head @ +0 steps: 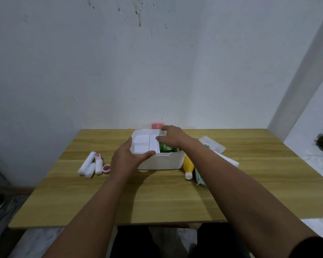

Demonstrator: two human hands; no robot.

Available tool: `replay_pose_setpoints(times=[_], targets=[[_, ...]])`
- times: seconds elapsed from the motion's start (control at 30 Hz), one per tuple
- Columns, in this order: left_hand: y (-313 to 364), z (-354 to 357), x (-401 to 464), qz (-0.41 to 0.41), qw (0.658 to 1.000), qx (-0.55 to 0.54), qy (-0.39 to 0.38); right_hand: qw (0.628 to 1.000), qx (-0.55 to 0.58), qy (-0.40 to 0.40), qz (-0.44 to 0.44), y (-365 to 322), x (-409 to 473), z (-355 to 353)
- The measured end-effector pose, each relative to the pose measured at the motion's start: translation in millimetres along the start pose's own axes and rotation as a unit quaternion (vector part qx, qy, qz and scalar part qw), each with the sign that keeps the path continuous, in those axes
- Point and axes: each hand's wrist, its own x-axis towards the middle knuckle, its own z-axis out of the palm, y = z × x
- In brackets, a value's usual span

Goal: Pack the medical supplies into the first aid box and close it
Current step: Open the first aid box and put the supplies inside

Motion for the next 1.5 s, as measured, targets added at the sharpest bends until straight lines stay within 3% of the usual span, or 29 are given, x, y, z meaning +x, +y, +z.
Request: replay_pose_setpoints(times=[0.8,0.87,1.03,1.13,1.33,1.5], targets=[[-1.6,3.5,2.2,0.013,1.0,-0.014,0.012,0.999,-0.043,-0.001,-0.025,-22.3,2.6,19.4],[-2.3,3.9,2.8,0.01,1.0,-0.01,0.01,0.999,-0.018,0.03,-0.025,-19.9,2.6,8.1],[-3.6,3.8,2.2,-0.007,1.0,-0.008,-0.004,0.978,0.037,0.203,0.003,15.8,7.2,-41.1],[-5.8,3.6,3.1,-0.011,1.0,-0.004,-0.007,0.973,0.019,0.226,0.049,56.9,7.1,-64.0],[-7.1,4.3,2.6,-0.004,1.0,0.0,-0.005,0.974,-0.041,0.122,0.187,144.3,2.1,-66.3],[-4.8,3.5,1.4,-0.003,1.0,-0.002,0.0,0.969,-0.084,0.049,0.227,164.2,-5.0,-51.0]])
